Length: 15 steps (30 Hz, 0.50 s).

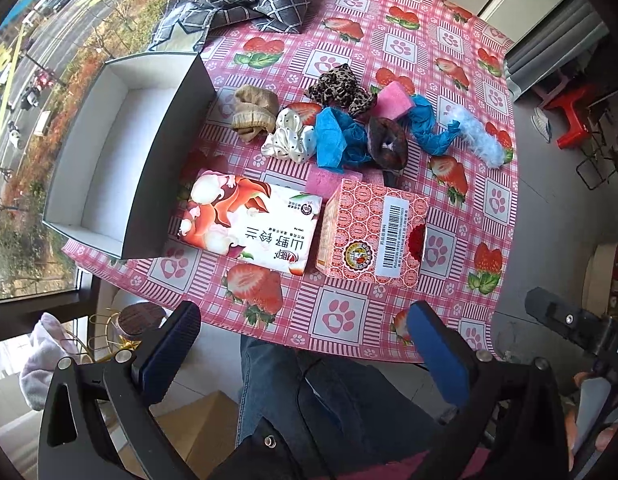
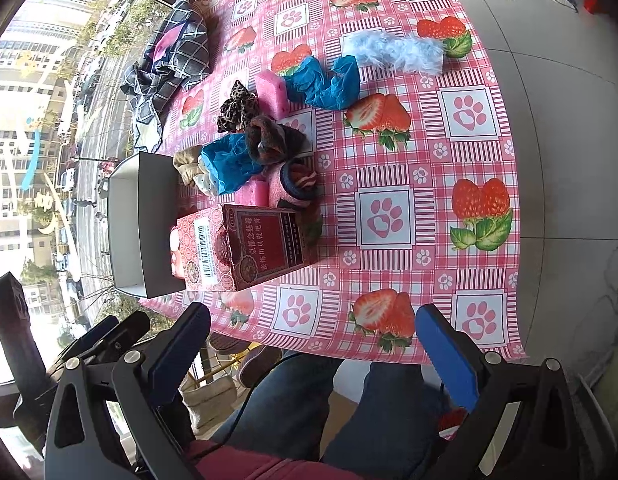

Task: Organize soft objects
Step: 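Move both tools toward the pile of soft items on the tablecloth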

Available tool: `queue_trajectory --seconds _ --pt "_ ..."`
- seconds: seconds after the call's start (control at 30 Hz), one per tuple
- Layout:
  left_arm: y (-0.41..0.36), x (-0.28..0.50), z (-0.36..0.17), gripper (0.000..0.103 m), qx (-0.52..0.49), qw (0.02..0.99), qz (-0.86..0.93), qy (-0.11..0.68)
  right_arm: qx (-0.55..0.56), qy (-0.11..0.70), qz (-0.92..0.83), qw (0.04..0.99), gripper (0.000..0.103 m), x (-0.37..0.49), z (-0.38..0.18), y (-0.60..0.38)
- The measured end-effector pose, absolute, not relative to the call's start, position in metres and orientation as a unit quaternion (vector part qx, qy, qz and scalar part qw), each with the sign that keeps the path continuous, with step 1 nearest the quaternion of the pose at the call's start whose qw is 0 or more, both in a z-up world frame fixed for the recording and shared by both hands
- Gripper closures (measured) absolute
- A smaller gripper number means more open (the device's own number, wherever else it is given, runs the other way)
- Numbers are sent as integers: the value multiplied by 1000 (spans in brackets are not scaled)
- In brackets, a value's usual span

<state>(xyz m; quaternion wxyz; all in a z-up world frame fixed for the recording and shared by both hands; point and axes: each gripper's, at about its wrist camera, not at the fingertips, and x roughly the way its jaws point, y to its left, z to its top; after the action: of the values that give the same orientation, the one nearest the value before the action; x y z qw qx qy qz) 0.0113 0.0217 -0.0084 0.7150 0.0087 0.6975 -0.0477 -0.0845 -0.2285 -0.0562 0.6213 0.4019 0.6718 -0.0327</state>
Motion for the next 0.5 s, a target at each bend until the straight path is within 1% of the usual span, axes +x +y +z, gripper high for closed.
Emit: queue_trajectory --seconds 0.17,0.33,0.5 --pt "41 31 -24 0 -21 684 -37 728 408 669 -52 619 0 -85 -60 -229" --pt "52 59 -36 0 -12 702 -43 711 431 656 -76 614 0 -83 -66 -235" --pt "57 99 -54 0 19 713 -66 697 448 658 -113 595 0 -75 -74 -234"
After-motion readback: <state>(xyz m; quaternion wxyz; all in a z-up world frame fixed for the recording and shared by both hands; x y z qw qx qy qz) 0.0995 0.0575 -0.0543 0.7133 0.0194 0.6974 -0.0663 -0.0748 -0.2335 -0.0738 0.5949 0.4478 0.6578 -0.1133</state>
